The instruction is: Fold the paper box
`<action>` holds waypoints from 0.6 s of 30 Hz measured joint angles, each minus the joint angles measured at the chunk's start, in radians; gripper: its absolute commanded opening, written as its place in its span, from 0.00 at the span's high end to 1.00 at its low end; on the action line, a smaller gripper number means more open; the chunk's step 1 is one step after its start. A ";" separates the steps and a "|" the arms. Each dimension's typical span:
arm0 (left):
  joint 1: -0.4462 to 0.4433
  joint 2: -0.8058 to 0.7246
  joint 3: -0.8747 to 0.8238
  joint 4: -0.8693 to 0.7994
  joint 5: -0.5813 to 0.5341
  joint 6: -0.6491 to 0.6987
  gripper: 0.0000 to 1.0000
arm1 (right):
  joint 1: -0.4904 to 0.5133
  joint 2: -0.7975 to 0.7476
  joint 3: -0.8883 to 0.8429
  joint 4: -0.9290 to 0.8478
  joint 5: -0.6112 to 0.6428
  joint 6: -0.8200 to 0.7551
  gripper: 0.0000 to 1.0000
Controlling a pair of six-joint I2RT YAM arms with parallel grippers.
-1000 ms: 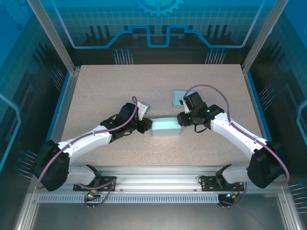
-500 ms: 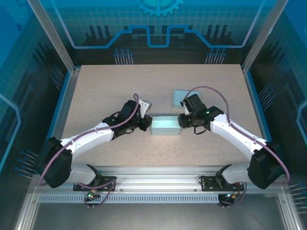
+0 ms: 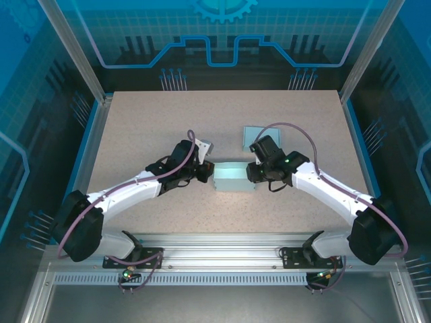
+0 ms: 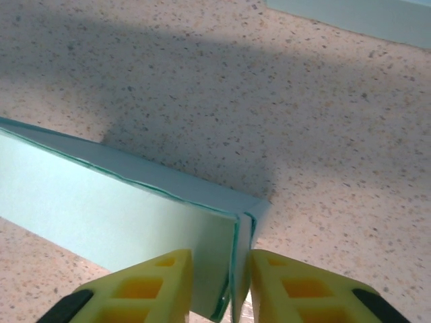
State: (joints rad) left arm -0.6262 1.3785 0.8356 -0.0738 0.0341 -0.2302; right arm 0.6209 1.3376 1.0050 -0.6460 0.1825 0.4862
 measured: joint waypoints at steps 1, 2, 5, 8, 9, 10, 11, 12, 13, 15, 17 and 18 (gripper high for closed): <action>-0.002 0.000 0.000 0.000 0.000 0.003 0.96 | 0.001 0.000 0.002 -0.006 0.014 0.002 0.66; -0.004 0.000 0.000 0.000 0.000 0.008 0.95 | 0.002 -0.001 0.003 -0.015 0.035 0.006 0.64; -0.009 0.000 0.002 -0.003 -0.003 0.045 0.94 | 0.002 -0.012 0.002 -0.036 0.072 0.008 0.56; -0.015 0.000 0.011 -0.022 -0.005 0.077 0.93 | -0.002 -0.066 -0.009 -0.046 0.083 -0.011 0.51; -0.018 0.000 0.015 -0.029 -0.007 0.091 0.93 | -0.008 -0.090 -0.011 -0.049 0.083 -0.021 0.50; -0.019 0.000 0.016 -0.031 -0.008 0.101 0.93 | -0.014 -0.109 -0.011 -0.050 0.082 -0.033 0.50; -0.021 0.000 0.020 -0.037 -0.011 0.111 0.93 | -0.025 -0.127 -0.011 -0.049 0.074 -0.049 0.50; -0.022 0.000 0.023 -0.041 -0.011 0.122 0.93 | -0.042 -0.146 -0.011 -0.046 0.066 -0.069 0.50; -0.023 0.000 0.027 -0.047 -0.011 0.130 0.93 | -0.057 -0.156 -0.011 -0.043 0.058 -0.087 0.50; -0.025 0.003 0.037 -0.060 -0.011 0.151 0.92 | -0.095 -0.166 -0.011 -0.030 0.029 -0.135 0.50; -0.026 0.012 0.055 -0.073 -0.012 0.166 0.92 | -0.123 -0.164 -0.011 -0.013 -0.001 -0.190 0.50; -0.026 0.018 0.064 -0.079 -0.013 0.175 0.92 | -0.134 -0.163 -0.011 -0.002 -0.019 -0.220 0.50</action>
State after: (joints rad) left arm -0.6521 1.3968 0.9001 -0.1532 0.0212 -0.0555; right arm 0.4866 1.1748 0.9943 -0.6476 0.1635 0.2657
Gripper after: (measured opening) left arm 0.078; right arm 0.499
